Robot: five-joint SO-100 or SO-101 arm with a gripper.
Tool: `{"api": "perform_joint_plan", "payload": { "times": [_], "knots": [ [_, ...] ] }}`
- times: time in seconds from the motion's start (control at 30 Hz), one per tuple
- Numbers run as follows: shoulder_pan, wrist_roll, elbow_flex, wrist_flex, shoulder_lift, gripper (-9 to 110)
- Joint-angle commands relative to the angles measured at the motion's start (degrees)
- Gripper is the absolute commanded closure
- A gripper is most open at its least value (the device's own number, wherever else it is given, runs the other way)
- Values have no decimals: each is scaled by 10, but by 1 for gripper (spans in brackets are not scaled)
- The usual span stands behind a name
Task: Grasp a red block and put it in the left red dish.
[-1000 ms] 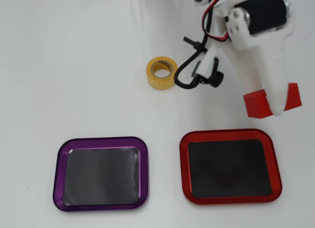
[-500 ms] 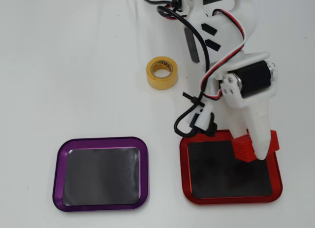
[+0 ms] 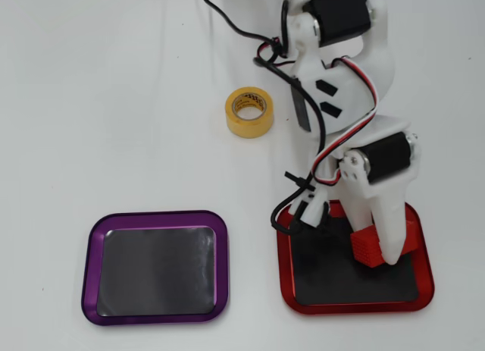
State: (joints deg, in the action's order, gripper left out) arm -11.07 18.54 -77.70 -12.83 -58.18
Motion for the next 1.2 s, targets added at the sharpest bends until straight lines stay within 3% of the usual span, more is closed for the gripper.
{"api": "perform_joint_plan", "payload": {
  "times": [0.0, 0.13, 0.37, 0.67, 0.97, 1.17],
  "knots": [
    [2, -1, 18, 9, -11, 100],
    [-3, -2, 18, 4, -12, 93],
    [-4, -2, 67, -119, -14, 87],
    [-1, -3, 323, -396, -13, 78],
    [2, 2, 638, -751, -12, 78],
    [11, -4, 741, -843, -13, 78]
  ]
}}
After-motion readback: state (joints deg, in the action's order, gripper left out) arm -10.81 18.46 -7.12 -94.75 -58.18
